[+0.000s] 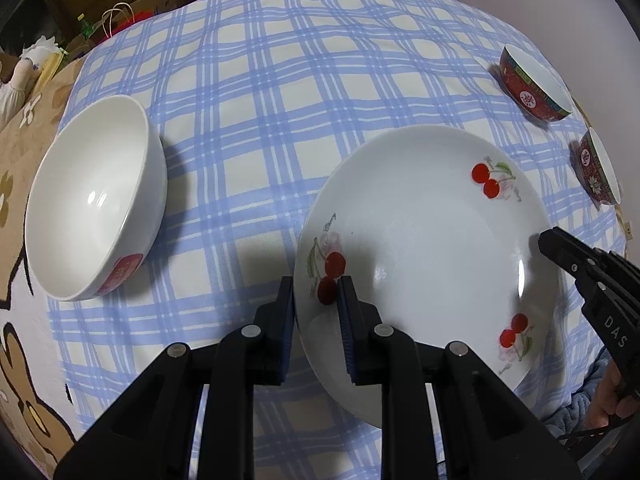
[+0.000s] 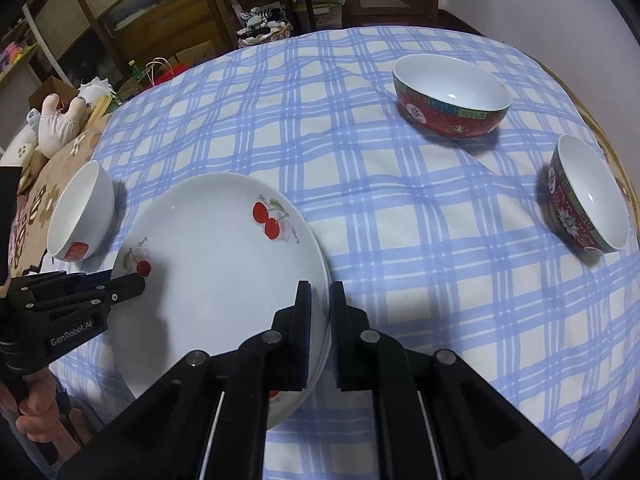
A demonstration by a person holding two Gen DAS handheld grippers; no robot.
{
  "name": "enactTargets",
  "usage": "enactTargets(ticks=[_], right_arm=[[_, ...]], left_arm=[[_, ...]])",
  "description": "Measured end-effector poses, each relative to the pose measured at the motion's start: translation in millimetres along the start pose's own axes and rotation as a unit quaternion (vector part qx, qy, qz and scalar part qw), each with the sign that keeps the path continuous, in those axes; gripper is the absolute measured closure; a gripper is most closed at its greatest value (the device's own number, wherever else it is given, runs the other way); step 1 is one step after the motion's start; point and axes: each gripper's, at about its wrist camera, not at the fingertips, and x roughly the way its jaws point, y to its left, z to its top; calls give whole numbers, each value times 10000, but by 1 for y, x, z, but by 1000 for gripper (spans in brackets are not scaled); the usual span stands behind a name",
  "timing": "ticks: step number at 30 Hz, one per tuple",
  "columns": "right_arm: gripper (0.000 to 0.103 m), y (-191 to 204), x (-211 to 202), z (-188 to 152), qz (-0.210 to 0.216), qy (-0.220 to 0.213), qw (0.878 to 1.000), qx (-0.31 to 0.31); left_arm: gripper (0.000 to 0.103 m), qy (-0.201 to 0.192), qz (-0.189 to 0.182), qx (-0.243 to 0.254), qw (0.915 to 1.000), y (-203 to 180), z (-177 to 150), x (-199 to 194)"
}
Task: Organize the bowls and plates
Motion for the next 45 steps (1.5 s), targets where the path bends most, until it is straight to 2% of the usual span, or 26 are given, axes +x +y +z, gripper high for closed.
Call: enactTargets(ticks=[11, 18, 26, 30, 33, 38, 39, 40, 41, 42, 43, 45], right_arm=[[93, -2, 1, 1, 20, -8, 10000, 69], [92, -2, 2, 2, 13, 6, 10000, 76], [90, 2, 6, 6, -99, -21, 9999, 13], [90, 7, 5, 7, -201, 16, 9997, -110], [90, 8, 3, 9, -258, 28, 9996, -70], [90, 16, -18, 18, -161, -258, 9995, -103], [86, 20, -24, 21, -138, -328, 9993, -119], [75, 23, -29, 23, -116, -405, 9990, -127], [67, 27, -35, 26, -100, -478, 9987, -134], [49, 31, -39, 29, -89, -545, 9984, -151], [39, 37, -44, 32, -56, -637, 9978, -201], [29, 48, -50, 36, 30, -759, 9966, -318]], left_arm=[[80, 22, -65, -69, 10000, 4, -2, 0], [81, -149, 262, 51, 9995, -4, -2, -5], [80, -25, 129, -21, 9999, 2, 0, -2], [80, -119, 70, 20, 9999, 5, -5, -12], [80, -190, 236, 83, 9995, 8, -12, -21], [79, -271, 163, -28, 9995, 24, -10, -45], [74, -343, 219, -57, 9992, 29, -7, -53], [70, -380, 230, -107, 9990, 33, -5, -59], [57, -409, 233, -168, 9988, 39, -3, -64], [44, -472, 257, -218, 9983, 46, 0, -70], [41, -564, 320, -231, 9976, 52, 2, -76], [35, -731, 525, -244, 9956, 66, 4, -87]])
